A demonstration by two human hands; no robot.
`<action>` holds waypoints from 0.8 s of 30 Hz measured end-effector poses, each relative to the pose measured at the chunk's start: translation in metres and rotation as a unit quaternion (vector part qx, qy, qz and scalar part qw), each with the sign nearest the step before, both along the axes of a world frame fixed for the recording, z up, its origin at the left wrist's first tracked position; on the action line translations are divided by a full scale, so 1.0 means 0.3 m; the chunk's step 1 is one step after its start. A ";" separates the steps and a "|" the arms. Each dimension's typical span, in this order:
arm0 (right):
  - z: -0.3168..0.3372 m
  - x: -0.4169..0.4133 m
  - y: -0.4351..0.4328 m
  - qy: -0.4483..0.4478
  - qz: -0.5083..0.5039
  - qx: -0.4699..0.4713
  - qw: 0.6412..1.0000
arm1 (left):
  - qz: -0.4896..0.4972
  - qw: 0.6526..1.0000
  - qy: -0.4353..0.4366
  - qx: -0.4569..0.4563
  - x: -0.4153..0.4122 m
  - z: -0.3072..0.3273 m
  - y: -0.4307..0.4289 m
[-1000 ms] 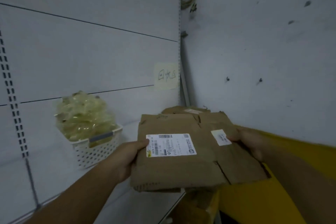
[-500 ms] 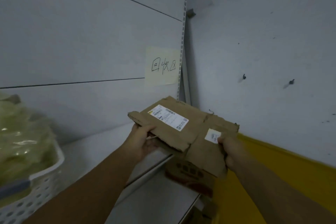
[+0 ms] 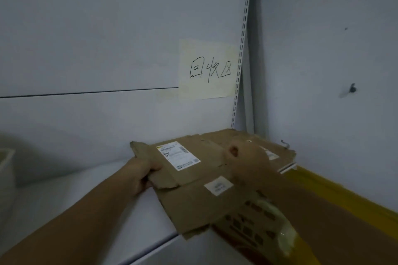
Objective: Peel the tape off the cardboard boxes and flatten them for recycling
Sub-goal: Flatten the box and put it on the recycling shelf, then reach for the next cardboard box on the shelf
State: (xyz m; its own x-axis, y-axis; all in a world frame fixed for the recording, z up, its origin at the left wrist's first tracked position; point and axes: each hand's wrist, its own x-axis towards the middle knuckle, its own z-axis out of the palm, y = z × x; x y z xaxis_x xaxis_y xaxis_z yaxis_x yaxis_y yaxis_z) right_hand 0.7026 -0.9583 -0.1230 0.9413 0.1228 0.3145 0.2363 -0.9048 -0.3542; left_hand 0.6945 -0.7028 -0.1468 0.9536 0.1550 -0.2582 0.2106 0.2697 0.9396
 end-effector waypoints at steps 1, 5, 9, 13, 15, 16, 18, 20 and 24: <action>-0.028 0.033 0.040 0.033 0.071 -0.027 0.997 | 0.014 1.000 0.006 0.024 0.006 -0.003 -0.005; -0.130 0.112 0.133 0.090 0.245 -0.169 0.951 | 0.045 0.992 0.027 0.116 -0.005 0.007 -0.027; -0.205 0.175 0.150 0.118 0.266 -0.131 0.948 | 0.055 0.990 0.014 0.131 -0.022 0.017 -0.044; -0.225 0.183 0.139 0.106 0.273 -0.120 0.948 | 0.096 0.977 0.041 0.188 -0.015 0.030 -0.074; -0.219 0.174 0.138 0.111 0.275 -0.123 0.947 | 0.119 0.935 0.087 0.321 -0.020 0.052 -0.092; -0.213 0.169 0.137 0.114 0.273 -0.125 0.947 | 0.118 0.883 0.113 0.440 -0.028 0.068 -0.090; -0.194 0.157 0.135 0.124 0.264 -0.136 0.947 | 0.100 0.743 0.120 0.651 -0.072 0.118 -0.083; -0.164 0.137 0.141 0.148 0.264 -0.157 0.940 | 0.101 0.679 0.063 0.725 -0.148 0.188 -0.060; 0.009 0.040 0.225 0.067 0.204 -0.261 0.941 | 0.164 0.598 -0.026 0.784 -0.396 0.378 0.026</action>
